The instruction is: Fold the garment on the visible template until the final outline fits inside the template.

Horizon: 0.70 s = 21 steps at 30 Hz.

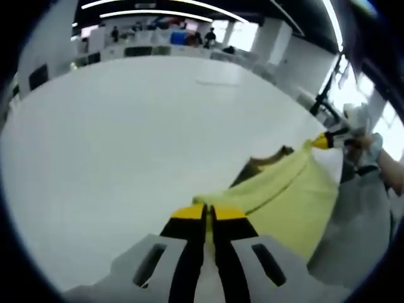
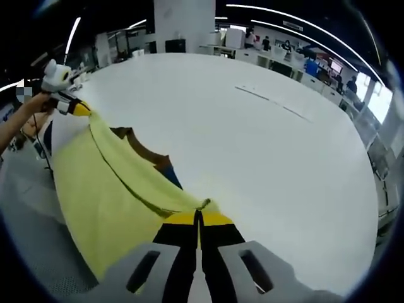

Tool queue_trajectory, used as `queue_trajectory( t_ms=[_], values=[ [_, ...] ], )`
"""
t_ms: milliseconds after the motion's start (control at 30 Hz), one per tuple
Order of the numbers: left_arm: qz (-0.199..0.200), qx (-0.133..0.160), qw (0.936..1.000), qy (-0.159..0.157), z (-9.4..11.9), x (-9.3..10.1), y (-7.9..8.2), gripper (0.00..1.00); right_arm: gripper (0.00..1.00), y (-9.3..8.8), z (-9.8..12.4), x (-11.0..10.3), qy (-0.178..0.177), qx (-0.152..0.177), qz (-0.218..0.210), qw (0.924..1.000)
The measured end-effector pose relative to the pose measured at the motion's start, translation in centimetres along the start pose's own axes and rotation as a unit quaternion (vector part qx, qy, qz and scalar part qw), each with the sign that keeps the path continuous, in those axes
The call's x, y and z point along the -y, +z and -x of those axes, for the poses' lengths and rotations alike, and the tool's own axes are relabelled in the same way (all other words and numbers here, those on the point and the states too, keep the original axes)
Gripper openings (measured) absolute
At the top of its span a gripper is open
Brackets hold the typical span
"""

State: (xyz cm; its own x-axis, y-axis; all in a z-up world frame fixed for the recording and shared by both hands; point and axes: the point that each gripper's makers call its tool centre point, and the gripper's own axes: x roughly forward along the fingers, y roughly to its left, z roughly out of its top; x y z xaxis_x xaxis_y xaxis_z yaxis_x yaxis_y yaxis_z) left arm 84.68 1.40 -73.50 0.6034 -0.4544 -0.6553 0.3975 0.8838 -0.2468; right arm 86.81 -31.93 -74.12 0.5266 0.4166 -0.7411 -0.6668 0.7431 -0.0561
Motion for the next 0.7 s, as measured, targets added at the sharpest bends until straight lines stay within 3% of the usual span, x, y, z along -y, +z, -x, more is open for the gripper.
queue_trajectory(
  t_ms=[300,700],
  values=[
    [0.004,0.012,0.9998,0.011,-0.3,-0.9,1.0,0.0,0.01,0.6,-0.6,1.1,-0.012,0.002,0.0,0.9999],
    [0.054,0.021,0.9982,0.016,-1.3,-2.0,0.2,0.0,0.01,1.3,-1.9,2.3,-0.019,-0.003,-0.001,0.9998]
  ],
)
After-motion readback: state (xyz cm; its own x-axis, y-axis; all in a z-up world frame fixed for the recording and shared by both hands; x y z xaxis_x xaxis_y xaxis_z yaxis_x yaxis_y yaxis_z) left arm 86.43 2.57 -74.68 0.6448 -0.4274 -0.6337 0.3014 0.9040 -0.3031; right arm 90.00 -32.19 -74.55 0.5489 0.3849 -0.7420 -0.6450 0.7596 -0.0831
